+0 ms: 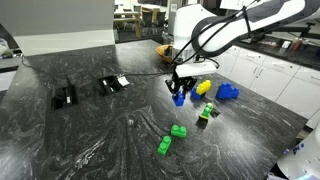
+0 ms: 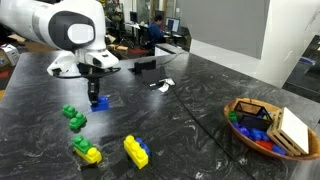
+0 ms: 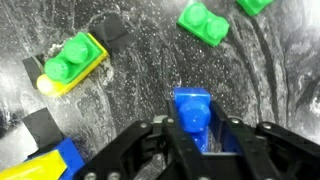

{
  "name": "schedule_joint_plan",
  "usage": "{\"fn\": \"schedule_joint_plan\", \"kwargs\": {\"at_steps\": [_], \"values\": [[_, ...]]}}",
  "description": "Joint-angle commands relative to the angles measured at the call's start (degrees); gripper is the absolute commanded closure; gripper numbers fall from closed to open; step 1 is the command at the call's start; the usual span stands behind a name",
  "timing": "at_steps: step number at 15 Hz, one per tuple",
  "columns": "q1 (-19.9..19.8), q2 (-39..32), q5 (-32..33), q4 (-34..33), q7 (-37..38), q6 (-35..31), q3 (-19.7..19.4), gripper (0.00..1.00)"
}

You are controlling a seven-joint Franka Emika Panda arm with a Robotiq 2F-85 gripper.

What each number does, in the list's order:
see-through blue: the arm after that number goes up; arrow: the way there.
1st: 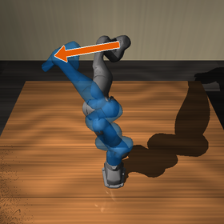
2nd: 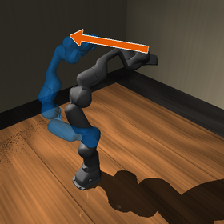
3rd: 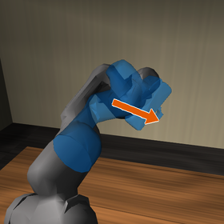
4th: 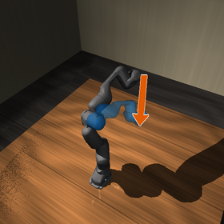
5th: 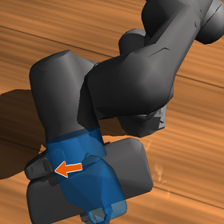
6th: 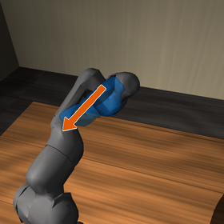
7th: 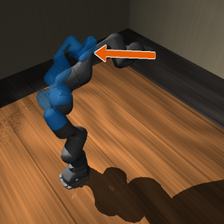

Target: Move the blue block at the back of the counter forwards

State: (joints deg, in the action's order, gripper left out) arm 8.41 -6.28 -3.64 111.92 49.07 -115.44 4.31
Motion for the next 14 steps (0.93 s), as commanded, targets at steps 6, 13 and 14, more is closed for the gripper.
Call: {"fn": "schedule_joint_plan", "kwargs": {"at_steps": [6, 13, 14], "values": [[1.4, 11.3, -3.6, 11.3, -23.6, 3.6, 4.5, 0.91], [3.8, 17.1, -1.7, 21.9, -42.4, 3.4, 7.0, 0.91], [4.0, 17.8, -0.9, 23.2, -45.0, 3.4, 7.1, 0.91]]}}
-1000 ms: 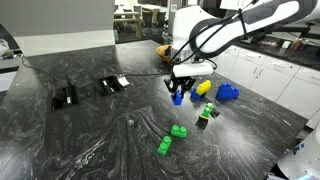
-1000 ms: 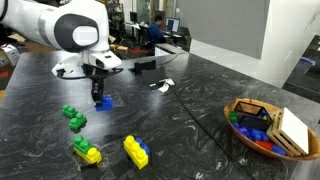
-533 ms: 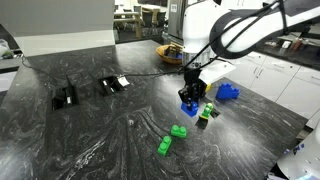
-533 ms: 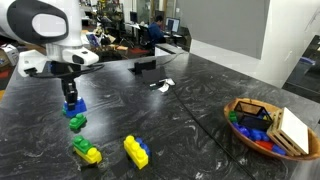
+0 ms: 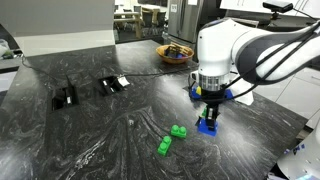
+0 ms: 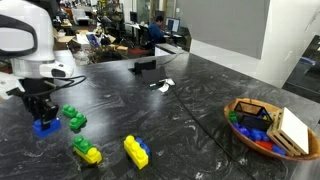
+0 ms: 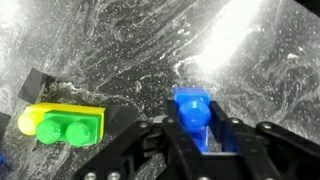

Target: Move the blue block at the back of the counter forwards

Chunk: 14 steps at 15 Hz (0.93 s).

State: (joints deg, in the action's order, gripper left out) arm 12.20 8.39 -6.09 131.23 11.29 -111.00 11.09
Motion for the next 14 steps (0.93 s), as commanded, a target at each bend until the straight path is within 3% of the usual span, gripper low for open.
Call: {"fn": "schedule_joint_plan", "kwargs": {"at_steps": [1, 8, 14], "values": [[0.4, 3.6, 2.0, 5.1, -10.1, -1.0, 0.4, 0.91], [2.7, 8.5, 3.8, 14.5, -27.9, -6.9, 0.0, 0.91], [4.8, 12.1, 1.6, 22.6, -32.3, -15.1, -0.7, 0.91]]}}
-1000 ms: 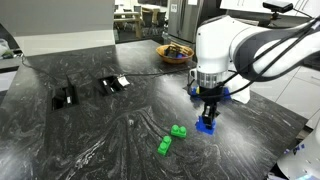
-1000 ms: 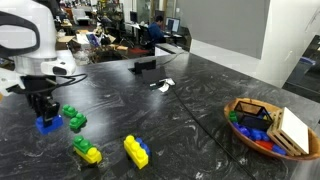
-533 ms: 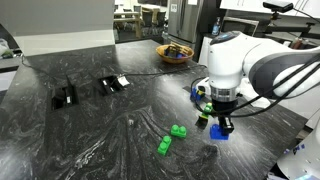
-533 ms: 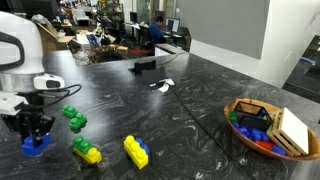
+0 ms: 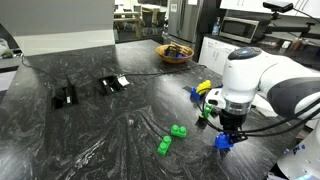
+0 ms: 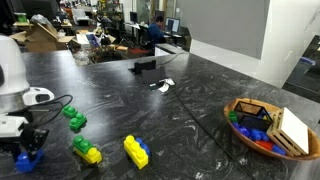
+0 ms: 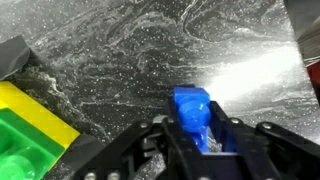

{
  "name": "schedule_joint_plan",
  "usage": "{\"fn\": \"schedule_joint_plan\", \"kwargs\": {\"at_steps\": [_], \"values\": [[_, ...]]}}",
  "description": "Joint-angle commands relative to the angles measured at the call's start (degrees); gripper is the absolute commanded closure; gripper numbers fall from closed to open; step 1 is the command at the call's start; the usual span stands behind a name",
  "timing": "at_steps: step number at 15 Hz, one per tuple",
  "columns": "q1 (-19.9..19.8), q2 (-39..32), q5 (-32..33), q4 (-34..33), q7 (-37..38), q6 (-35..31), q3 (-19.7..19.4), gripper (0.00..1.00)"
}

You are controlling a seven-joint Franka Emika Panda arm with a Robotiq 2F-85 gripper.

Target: Move the blue block at the back of the counter forwards

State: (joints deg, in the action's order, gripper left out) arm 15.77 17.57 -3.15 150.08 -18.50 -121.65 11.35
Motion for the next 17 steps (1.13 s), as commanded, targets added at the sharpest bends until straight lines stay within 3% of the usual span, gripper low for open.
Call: {"fn": "schedule_joint_plan", "kwargs": {"at_steps": [1, 2, 4, 6, 7, 8, 11, 17], "values": [[1.4, 3.3, -1.8, 4.7, -2.5, -5.4, -1.2, 0.91], [1.5, 3.5, -2.0, 5.1, -2.2, -5.8, -1.3, 0.41], [1.6, 4.6, -2.3, 5.9, -1.7, -6.5, -1.7, 0.33], [1.1, 6.2, -2.3, 6.3, 0.0, -7.1, -2.1, 0.19], [1.2, 3.6, -1.1, 4.6, -0.2, -4.9, -1.8, 0.12], [1.2, 4.0, -1.1, 4.6, -0.2, -4.8, -1.9, 0.31], [1.3, 3.7, -1.1, 4.7, -0.2, -4.8, -1.9, 0.12], [1.3, 3.7, -1.1, 4.7, -0.2, -4.8, -1.9, 0.12]]}}
